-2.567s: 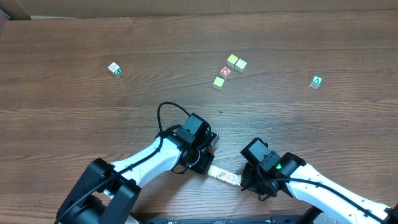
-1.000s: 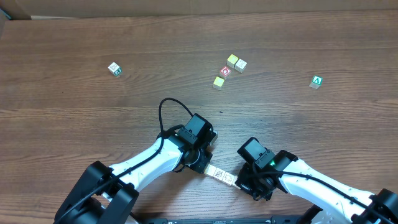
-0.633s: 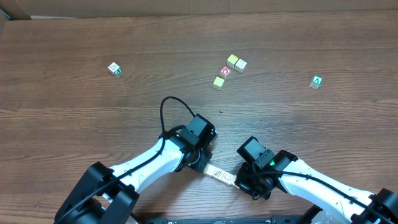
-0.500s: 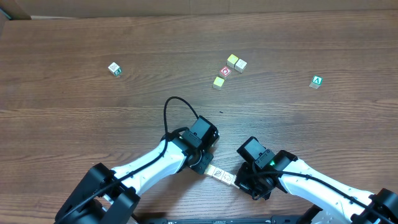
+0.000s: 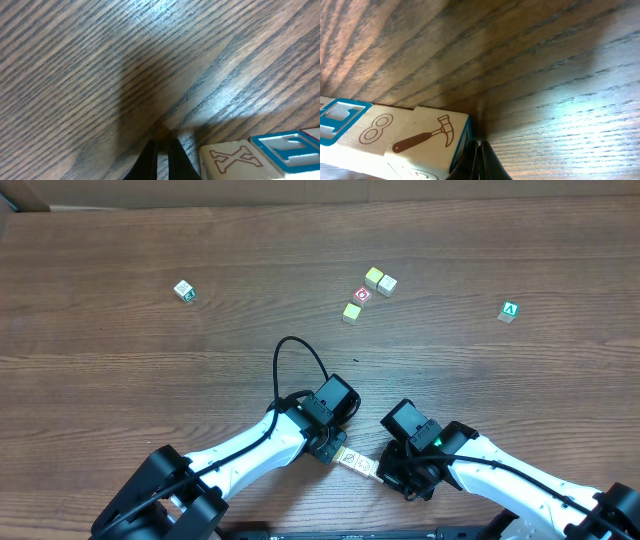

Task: Flip 4 blocks

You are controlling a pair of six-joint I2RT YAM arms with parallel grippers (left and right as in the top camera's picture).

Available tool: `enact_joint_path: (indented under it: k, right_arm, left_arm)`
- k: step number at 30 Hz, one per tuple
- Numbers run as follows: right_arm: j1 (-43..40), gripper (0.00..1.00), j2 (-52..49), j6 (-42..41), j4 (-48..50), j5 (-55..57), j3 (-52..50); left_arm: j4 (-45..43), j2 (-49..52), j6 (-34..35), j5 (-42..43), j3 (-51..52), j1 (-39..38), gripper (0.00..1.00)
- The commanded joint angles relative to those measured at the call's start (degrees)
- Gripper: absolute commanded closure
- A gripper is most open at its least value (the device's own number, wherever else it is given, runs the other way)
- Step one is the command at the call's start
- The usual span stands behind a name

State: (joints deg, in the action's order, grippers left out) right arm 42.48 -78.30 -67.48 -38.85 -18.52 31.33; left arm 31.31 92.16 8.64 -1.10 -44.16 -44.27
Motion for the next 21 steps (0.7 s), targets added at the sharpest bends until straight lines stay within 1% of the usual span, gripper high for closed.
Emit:
enact_joint_path:
  k: [1,11,21]
  right_arm:
    - [0.33,0.96,-0.26,-0.02,0.55,-0.68,0.94]
    - [0.33,0.96,-0.26,0.0,0.92,-1.11,0.94]
    - [0.33,0.96,-0.26,0.55,1.33,-2.12,0.94]
  left_arm:
    - [1.9,4.11,2.34,0.76,3.8,-0.37,0.96]
    - [1.92,4.11,2.34,2.69,2.34,-0.37,0.96]
    - [3.15,4.11,2.32,2.64,0.07,-0.37,0.96]
